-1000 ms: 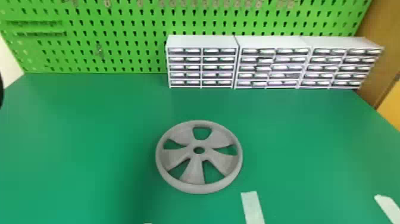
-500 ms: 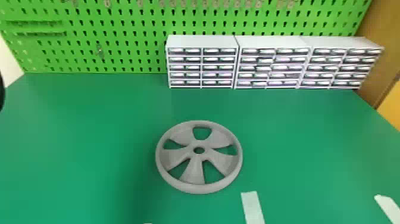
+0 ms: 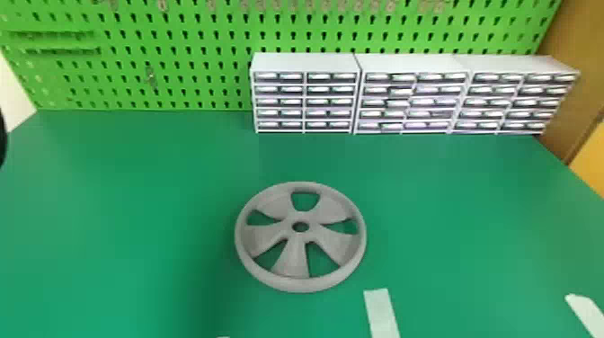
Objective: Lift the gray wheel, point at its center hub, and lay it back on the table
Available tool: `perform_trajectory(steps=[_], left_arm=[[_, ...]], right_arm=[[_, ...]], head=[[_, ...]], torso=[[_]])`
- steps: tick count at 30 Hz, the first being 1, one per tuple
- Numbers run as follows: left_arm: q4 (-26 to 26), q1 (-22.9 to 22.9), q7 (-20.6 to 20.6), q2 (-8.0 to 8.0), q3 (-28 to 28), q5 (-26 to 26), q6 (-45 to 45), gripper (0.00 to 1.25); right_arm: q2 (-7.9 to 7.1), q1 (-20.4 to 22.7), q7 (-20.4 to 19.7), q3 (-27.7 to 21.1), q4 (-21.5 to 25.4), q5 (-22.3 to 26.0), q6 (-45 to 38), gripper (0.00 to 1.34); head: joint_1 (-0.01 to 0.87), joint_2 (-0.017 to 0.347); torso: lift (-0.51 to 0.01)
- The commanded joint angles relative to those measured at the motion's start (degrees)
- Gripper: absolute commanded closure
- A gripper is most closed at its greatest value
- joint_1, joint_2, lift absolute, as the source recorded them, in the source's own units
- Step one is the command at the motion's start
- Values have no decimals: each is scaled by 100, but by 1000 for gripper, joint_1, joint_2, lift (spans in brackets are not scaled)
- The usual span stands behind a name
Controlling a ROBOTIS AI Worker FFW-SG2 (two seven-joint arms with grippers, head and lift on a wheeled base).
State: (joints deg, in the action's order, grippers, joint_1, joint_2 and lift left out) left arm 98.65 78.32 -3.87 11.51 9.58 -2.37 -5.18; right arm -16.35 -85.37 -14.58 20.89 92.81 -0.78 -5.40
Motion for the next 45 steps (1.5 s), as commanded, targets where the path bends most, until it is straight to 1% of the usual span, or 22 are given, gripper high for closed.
perform_trajectory(steps=[1, 45], left_arm=[[23, 7, 0, 0, 0, 0, 0, 509], [93, -63, -26, 27, -18, -44, 26, 509]], right_arm=[[0, -6, -1, 3, 9, 7, -23, 386], [-52, 46, -1, -15, 44, 34, -84, 386]], head=[[692, 48], [692, 48]], torso=[[-96], [-96]])
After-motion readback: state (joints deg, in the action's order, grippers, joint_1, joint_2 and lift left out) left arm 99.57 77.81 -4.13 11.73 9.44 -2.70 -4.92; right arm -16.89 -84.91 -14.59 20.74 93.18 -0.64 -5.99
